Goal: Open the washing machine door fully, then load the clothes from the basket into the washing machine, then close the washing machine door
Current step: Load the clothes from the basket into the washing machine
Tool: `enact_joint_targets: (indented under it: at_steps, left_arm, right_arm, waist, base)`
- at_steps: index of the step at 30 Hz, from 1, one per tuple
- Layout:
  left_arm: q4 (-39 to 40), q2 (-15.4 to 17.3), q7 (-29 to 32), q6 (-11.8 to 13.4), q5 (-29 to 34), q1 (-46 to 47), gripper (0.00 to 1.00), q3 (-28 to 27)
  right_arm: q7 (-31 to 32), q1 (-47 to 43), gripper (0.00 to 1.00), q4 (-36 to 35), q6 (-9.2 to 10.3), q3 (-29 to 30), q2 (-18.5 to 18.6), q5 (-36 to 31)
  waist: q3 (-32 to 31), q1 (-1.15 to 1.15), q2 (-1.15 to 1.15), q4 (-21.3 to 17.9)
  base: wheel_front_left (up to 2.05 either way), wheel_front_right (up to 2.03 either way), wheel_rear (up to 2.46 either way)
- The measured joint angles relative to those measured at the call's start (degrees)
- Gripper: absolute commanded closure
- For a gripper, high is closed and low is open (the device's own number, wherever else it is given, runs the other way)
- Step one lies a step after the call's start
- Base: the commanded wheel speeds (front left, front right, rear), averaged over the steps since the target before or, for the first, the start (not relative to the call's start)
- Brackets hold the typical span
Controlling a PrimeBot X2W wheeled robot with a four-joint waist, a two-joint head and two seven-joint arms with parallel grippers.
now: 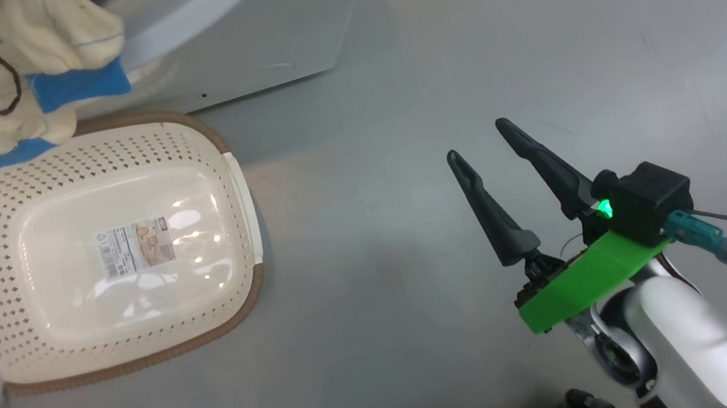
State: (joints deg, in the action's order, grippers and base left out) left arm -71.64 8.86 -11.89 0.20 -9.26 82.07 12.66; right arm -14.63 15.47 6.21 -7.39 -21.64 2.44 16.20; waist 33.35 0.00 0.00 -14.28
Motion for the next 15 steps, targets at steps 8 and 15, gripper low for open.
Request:
enact_joint_targets:
  at_steps: [8, 15]
  left_arm:
    - [4.08, -2.07, -2.30, -2.22, -2.54, -7.37, 0.00, -0.92]
    - [20.42, -2.91, -2.49, -2.12, -3.80, -18.44, 0.00, -2.49]
  right_arm:
    - [0.00, 0.03, 0.00, 0.09, 0.00, 2.88, 0.01, -0.68]
    - [0.00, -0.05, 0.00, 0.12, 0.00, 5.47, 0.04, -1.09]
  waist:
    - [-2.51, 0.00, 0.00, 2.91]
    - [-4.68, 0.00, 0.00, 5.80]
  base:
    - [0.00, 0.00, 0.00]
    - [0.00, 0.00, 0.00]
